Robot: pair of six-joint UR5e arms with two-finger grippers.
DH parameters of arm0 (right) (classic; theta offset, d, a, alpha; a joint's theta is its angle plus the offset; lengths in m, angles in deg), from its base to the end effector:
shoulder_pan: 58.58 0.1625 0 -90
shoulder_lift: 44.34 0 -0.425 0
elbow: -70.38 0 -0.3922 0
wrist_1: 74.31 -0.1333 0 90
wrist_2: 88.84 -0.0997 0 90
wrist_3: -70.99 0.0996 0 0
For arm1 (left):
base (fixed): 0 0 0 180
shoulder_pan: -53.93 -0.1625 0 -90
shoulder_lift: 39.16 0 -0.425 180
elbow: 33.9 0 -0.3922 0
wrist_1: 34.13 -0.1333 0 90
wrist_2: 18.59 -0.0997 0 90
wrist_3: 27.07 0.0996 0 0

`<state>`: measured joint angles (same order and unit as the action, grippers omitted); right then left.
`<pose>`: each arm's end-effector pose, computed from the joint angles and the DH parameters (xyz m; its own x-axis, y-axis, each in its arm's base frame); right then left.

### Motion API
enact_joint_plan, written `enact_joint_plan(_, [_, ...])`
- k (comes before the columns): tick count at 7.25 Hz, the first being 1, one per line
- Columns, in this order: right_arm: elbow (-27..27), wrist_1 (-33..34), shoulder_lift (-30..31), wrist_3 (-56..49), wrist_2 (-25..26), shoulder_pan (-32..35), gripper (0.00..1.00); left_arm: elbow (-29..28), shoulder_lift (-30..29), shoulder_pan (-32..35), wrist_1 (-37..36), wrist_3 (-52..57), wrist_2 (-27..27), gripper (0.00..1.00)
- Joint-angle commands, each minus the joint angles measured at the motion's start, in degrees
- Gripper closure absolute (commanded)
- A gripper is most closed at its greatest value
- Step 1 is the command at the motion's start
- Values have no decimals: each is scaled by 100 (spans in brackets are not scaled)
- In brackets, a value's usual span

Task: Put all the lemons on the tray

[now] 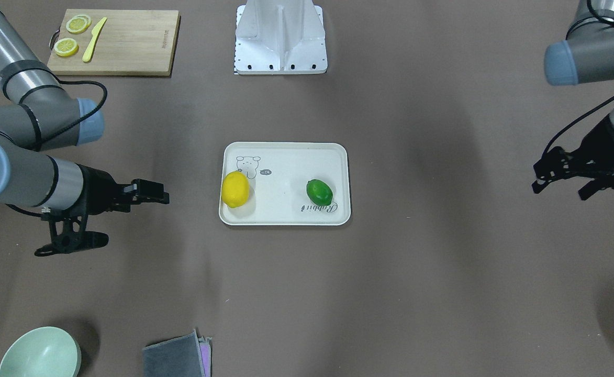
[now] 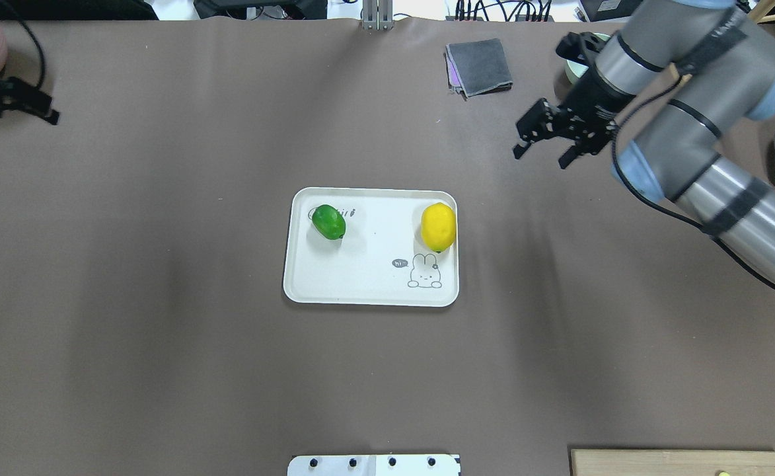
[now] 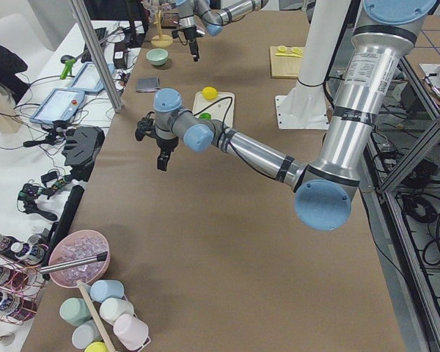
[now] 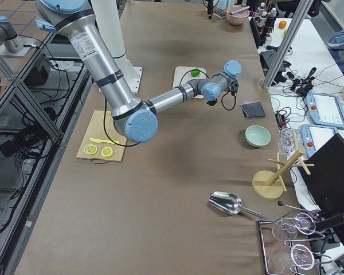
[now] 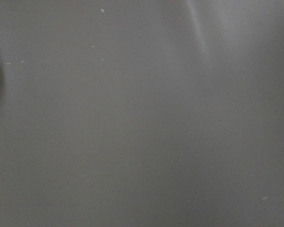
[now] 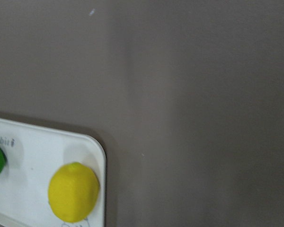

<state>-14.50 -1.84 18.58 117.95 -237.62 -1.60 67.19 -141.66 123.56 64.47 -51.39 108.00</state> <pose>-0.3231 -0.5855 0.3707 0.4017 -0.0311 0.9152 0.1860 0.9814 -0.0483 0.1320 -0.5680 0.4350 0.7065 0.1992 -0.6791 -0.0040 0.9607 0.2777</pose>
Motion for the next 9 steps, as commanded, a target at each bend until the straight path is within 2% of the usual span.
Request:
enact_joint_plan(1, [-967,-22,1315,-1321,15,284,1,289,728,575,-833,2125,-564,3])
enact_joint_plan(2, [-1056,-13,1632,-1991,15,400,0,315,1211,961,-782,2386,-504,3])
enact_joint_plan(3, [-1057,-22,1905,-3120,120,436,0,289,1616,1148,-755,2415,-504,3])
enact_joint_plan(4, [-996,65,2073,-3758,590,706,1,228,1829,1358,-633,2476,-495,3])
enact_joint_plan(5, [-978,510,2153,-3764,1048,1109,1,70,1944,1709,-510,2668,-338,3])
enact_joint_plan(6, [-1030,1349,2163,-3834,1096,1443,1,-210,1971,2025,-430,2687,325,2])
enact_joint_plan(7, [-1013,1775,2180,-3843,1018,1760,1,-369,1980,2246,-186,2679,584,2])
enact_joint_plan(8, [-934,1841,2198,-3843,1026,2041,1,-423,2024,2248,-36,2635,586,2])
enact_joint_plan(9, [-847,2198,2198,-3826,1217,2340,1,-554,1937,2213,-25,2556,578,2])
